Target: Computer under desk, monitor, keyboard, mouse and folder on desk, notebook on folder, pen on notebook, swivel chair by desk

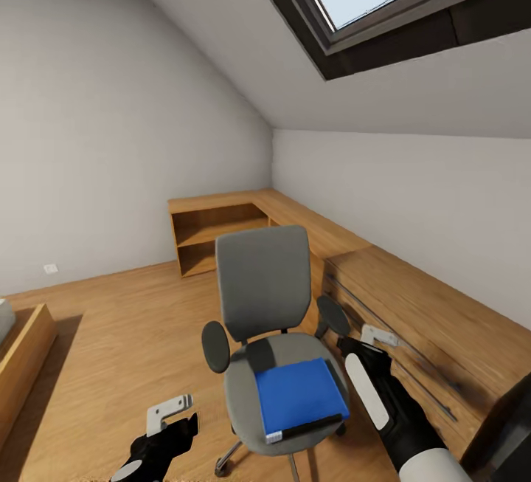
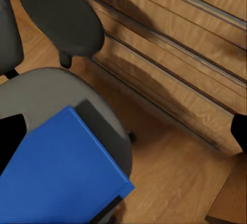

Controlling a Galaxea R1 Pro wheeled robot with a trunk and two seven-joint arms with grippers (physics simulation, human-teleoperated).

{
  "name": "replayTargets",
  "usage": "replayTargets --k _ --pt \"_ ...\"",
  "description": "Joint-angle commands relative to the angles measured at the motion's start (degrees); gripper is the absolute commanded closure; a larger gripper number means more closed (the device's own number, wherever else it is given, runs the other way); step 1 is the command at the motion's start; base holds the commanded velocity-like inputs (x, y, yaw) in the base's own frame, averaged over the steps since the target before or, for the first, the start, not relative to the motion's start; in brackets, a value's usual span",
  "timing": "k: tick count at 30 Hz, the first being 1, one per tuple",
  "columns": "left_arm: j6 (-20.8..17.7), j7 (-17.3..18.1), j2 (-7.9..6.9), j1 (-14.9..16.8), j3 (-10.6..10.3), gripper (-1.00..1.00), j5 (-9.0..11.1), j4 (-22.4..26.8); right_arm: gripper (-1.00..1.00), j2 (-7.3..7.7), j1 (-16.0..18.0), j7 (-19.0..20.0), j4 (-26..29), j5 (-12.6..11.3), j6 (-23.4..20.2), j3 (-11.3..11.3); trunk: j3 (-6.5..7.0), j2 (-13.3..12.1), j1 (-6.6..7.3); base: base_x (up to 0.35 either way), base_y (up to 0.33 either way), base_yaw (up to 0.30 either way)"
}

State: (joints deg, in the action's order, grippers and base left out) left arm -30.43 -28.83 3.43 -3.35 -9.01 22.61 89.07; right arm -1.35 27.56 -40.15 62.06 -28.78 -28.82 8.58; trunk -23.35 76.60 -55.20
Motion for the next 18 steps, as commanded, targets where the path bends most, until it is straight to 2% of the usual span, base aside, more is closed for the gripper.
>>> replayTargets --k 1,7,11,18 --pt "-0.1 -0.5 0.0 0.0 -0.1 -1.0 0.6 0.1 -1.0 -0.01 0.0 -0.5 0.1 -0.4 -0.2 0.1 -0.24 0.5 -0.23 0.0 0.0 0.281" --pt "-0.1 -0.5 0.03 0.0 0.9 -1.0 0.7 0.1 -1.0 -0.22 0.0 -0.2 0.0 -0.4 -0.2 0.3 -1.36 2.9 -1.55 0.0 0.0 0.2" --pt "-0.1 -0.5 0.07 0.0 1.8 -1.0 0.7 0.1 -1.0 -0.44 0.0 -0.1 0.0 -0.5 -0.2 0.7 -2.09 4.5 -2.43 0.0 0.0 0.05" --pt "-0.2 -0.5 0.08 0.0 2.1 -1.0 0.7 0.1 -1.0 -0.73 0.0 -0.1 0.0 -0.5 -0.2 2.5 -3.35 7.3 -3.96 0.0 0.0 0.009"
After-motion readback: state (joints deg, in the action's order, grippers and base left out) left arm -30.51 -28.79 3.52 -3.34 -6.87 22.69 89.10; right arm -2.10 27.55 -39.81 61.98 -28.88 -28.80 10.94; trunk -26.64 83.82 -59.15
